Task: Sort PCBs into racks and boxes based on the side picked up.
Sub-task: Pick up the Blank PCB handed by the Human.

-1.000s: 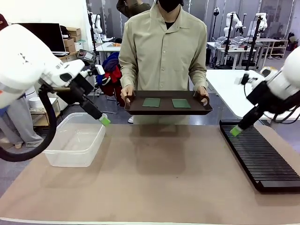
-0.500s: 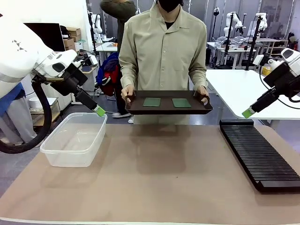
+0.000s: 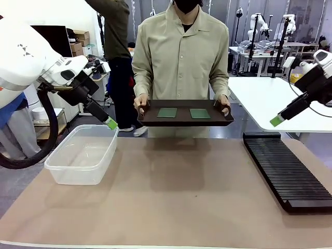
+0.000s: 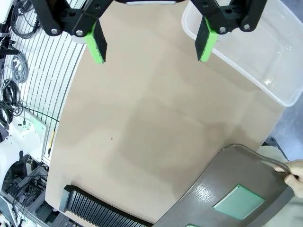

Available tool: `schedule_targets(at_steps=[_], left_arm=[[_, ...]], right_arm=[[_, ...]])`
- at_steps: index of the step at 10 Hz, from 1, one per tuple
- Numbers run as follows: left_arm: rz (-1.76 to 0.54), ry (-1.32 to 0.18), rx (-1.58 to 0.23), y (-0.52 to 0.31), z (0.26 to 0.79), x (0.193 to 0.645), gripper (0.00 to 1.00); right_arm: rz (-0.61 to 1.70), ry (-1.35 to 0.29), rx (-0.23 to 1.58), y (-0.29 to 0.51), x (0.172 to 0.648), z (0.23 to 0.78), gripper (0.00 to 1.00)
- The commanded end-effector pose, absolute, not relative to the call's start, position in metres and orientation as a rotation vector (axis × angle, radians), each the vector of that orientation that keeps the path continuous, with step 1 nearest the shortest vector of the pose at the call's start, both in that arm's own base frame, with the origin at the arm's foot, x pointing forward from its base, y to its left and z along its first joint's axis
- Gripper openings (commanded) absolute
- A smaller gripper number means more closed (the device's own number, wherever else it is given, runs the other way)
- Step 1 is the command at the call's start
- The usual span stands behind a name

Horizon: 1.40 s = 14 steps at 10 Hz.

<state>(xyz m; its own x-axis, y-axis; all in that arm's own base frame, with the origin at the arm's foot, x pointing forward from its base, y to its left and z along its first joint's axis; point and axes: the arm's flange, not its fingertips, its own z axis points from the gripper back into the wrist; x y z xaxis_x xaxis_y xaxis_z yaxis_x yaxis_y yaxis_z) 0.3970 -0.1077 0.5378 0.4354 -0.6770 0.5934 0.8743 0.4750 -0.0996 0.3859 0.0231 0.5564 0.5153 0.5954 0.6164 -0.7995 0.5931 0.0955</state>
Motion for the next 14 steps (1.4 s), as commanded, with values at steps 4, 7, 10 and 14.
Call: schedule_targets(at_steps=[4,7,10,14], left_arm=[[-1.101,-0.677,-0.319,-0.094,0.569,0.4,1.0],[-1.122,-0.718,-0.194,-0.09,0.59,0.395,1.0],[-1.068,-0.725,-0.177,-0.092,0.597,0.386,1.0],[-1.126,-0.739,-0.192,-0.09,0.604,0.394,1.0]], right_arm=[[0.961,-0.669,0.443,-0.011,0.413,0.599,1.0],[0.957,-0.703,0.403,-0.019,0.419,0.611,1.0],[0.912,-0.755,0.365,-0.021,0.416,0.613,1.0],[0.935,-0.696,0.383,-0.023,0.415,0.616,1.0]])
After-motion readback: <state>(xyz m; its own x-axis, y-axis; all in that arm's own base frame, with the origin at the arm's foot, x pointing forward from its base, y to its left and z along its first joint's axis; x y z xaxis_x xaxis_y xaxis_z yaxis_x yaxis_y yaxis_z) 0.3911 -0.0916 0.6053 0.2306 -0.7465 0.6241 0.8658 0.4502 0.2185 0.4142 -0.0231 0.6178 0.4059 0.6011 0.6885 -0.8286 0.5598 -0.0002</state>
